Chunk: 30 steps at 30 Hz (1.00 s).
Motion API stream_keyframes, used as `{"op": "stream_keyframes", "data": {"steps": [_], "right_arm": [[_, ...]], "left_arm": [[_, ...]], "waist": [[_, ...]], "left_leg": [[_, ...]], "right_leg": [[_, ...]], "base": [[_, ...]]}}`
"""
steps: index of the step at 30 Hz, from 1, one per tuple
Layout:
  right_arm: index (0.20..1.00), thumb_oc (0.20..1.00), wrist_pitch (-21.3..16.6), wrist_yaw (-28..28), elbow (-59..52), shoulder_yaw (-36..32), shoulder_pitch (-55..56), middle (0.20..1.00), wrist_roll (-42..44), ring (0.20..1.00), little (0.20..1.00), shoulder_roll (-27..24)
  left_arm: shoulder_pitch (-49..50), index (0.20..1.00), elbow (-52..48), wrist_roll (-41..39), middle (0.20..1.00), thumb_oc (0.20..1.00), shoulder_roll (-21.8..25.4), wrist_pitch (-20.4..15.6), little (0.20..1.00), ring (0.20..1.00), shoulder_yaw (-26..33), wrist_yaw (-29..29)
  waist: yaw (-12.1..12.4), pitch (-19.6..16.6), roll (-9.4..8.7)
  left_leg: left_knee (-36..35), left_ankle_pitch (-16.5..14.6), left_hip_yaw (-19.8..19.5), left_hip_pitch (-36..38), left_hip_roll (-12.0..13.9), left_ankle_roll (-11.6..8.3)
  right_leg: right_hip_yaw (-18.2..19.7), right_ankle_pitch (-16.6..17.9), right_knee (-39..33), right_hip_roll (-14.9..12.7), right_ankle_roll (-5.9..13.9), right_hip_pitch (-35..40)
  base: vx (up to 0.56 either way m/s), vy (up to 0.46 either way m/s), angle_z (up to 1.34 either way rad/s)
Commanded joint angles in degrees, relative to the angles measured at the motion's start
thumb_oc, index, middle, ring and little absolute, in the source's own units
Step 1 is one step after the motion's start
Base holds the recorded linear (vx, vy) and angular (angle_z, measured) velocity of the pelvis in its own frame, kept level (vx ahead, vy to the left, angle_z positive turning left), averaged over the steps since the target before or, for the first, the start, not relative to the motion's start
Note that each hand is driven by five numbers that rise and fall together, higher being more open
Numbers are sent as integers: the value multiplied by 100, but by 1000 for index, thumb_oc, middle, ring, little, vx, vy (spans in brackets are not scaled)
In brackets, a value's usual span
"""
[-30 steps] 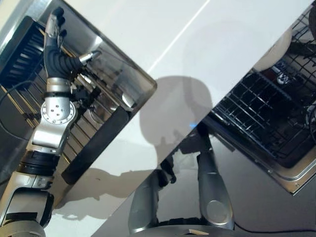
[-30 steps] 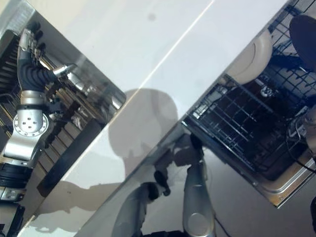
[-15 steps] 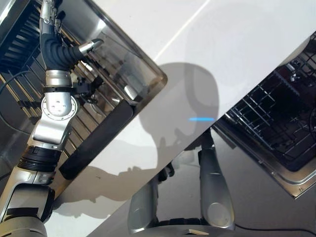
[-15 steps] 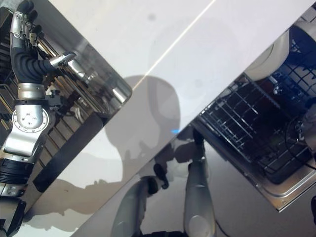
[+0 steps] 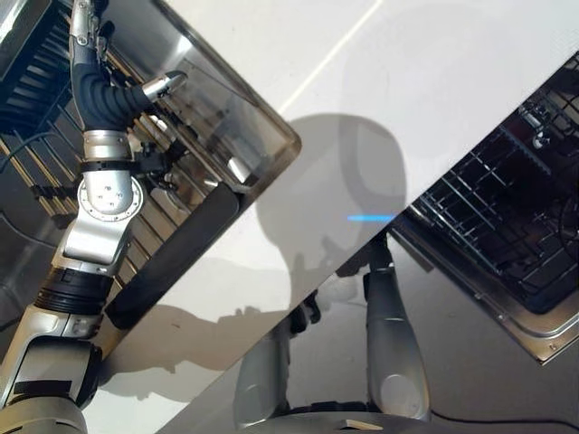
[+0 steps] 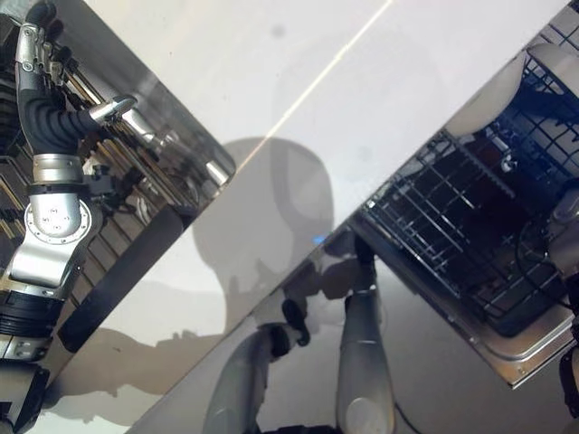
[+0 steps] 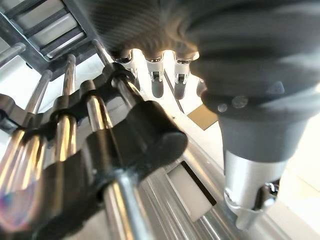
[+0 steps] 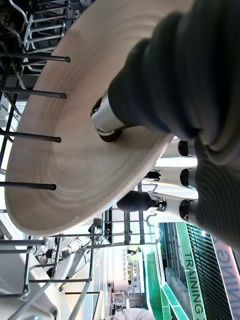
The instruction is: Pick up plates and place into dishwasher.
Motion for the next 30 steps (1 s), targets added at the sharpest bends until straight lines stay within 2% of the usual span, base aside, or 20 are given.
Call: {"op": "stream_keyframes", "data": {"steps": [1, 3, 4, 5, 13, 18, 27, 30], "right_arm": [[200, 200, 21, 464, 284, 259, 360, 200, 122, 200, 200, 573], [200, 200, 54, 468, 246, 176, 440, 200, 152, 200, 200, 592], [561, 561, 48, 489, 246, 131, 484, 561, 153, 561, 561, 608], [1000, 1000, 43, 498, 251, 92, 523, 1000, 156, 1000, 1000, 617], [1000, 1000, 65, 424, 166, -146, 800, 1000, 269, 1000, 1000, 736], [1000, 1000, -95, 335, 224, -284, 1027, 1000, 382, 1000, 1000, 814], [1000, 1000, -222, 171, 148, -603, 1563, 1000, 618, 1000, 1000, 1052], [1000, 1000, -274, 130, 128, -756, 1890, 1000, 761, 1000, 1000, 1158]], "left_arm": [[583, 1000, 48, 21, 1000, 1000, -255, 263, 1000, 1000, -364, -180], [647, 1000, 6, 10, 1000, 1000, -262, 267, 1000, 1000, -315, -194], [669, 1000, -8, -4, 1000, 1000, -255, 277, 1000, 1000, -292, -201], [694, 1000, -21, -8, 1000, 1000, -258, 276, 1000, 1000, -268, -202], [851, 1000, -20, -123, 1000, 1000, -227, 216, 1000, 1000, -103, -363], [1013, 1000, 9, -163, 1000, 1000, -239, 112, 1000, 1000, 30, -443], [1253, 1000, 74, -207, 1000, 1000, -243, 34, 1000, 1000, 261, -616], [1415, 1000, 109, -199, 1000, 1000, -254, -1, 1000, 1000, 330, -707]], "waist": [[52, 315, 16], [39, 315, 21], [32, 315, 18], [26, 315, 14], [14, 315, -93], [14, 315, -206], [27, 298, -482], [69, 109, -593]], "left_leg": [[-273, 725, 88, -647, -173, 296], [-276, 713, 100, -574, -168, 298], [-280, 707, 101, -527, -166, 298], [-281, 700, 104, -484, -163, 298], [-320, 630, 47, -17, -163, 319], [-423, 615, -30, 394, -152, 303], [-690, 627, -95, 1102, -94, 276], [-829, 629, -116, 1284, -95, 281]], "right_leg": [[-568, -1329, 747, 85, -113, 90], [-560, -1349, 780, 90, -115, 136], [-559, -1354, 780, 92, -115, 177], [-562, -1358, 775, 89, -116, 219], [-616, -1412, 719, 122, -143, 706], [-661, -1392, 502, 212, -183, 1199], [-679, -1269, 42, 363, -197, 2042], [-680, -1231, -113, 412, -182, 2251]], "base": [[0, 0, 0], [0, 0, 0], [0, 0, 0], [0, 0, 0], [3, -15, 5], [2, -9, 3], [2, -13, -1], [31, -39, 6]]}}
